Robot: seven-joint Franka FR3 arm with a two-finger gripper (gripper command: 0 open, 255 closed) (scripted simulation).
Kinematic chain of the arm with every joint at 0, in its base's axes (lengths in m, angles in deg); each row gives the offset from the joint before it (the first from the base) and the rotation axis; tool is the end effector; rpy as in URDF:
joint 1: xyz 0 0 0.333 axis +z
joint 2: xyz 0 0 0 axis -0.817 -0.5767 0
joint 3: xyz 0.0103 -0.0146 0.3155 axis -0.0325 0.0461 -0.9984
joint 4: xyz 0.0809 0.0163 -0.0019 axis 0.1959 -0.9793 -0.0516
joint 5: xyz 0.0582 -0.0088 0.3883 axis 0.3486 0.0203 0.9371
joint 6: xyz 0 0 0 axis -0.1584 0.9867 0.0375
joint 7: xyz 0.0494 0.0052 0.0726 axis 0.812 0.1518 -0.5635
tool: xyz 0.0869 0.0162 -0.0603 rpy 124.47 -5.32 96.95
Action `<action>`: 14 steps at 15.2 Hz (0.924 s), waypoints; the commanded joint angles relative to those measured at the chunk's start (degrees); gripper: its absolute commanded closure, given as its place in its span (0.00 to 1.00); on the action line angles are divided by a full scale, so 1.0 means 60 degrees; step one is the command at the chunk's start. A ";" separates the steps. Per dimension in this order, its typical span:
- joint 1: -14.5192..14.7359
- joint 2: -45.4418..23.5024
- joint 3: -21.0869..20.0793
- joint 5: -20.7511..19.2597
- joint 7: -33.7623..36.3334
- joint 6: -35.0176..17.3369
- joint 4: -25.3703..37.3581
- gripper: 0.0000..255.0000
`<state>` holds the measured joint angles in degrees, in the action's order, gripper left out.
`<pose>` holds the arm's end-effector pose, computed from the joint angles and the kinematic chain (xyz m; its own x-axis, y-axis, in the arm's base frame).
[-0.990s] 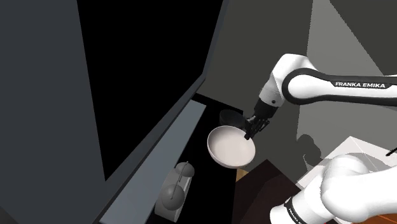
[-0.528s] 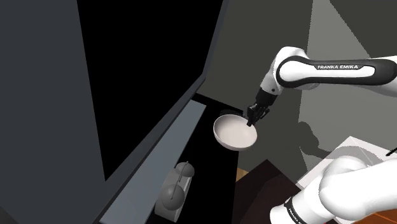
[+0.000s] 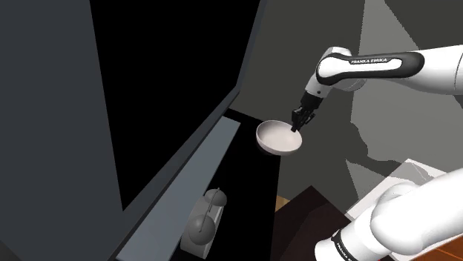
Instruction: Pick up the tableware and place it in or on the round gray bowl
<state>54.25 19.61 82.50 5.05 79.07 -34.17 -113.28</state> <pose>0.4304 -0.1315 0.4464 0.9814 -0.1667 -0.0949 -0.1786 -0.9747 -0.1345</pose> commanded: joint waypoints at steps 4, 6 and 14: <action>-0.0210 -0.1544 0.0615 0.0246 -0.1014 0.0312 0.1714 1.00; -0.0328 -0.2193 0.0830 0.0415 -0.1425 0.0512 0.2484 1.00; -0.1039 -0.4678 0.1322 0.1249 -0.2785 0.1399 0.5502 1.00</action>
<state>48.37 -7.50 90.32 12.19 62.91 -25.96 -81.30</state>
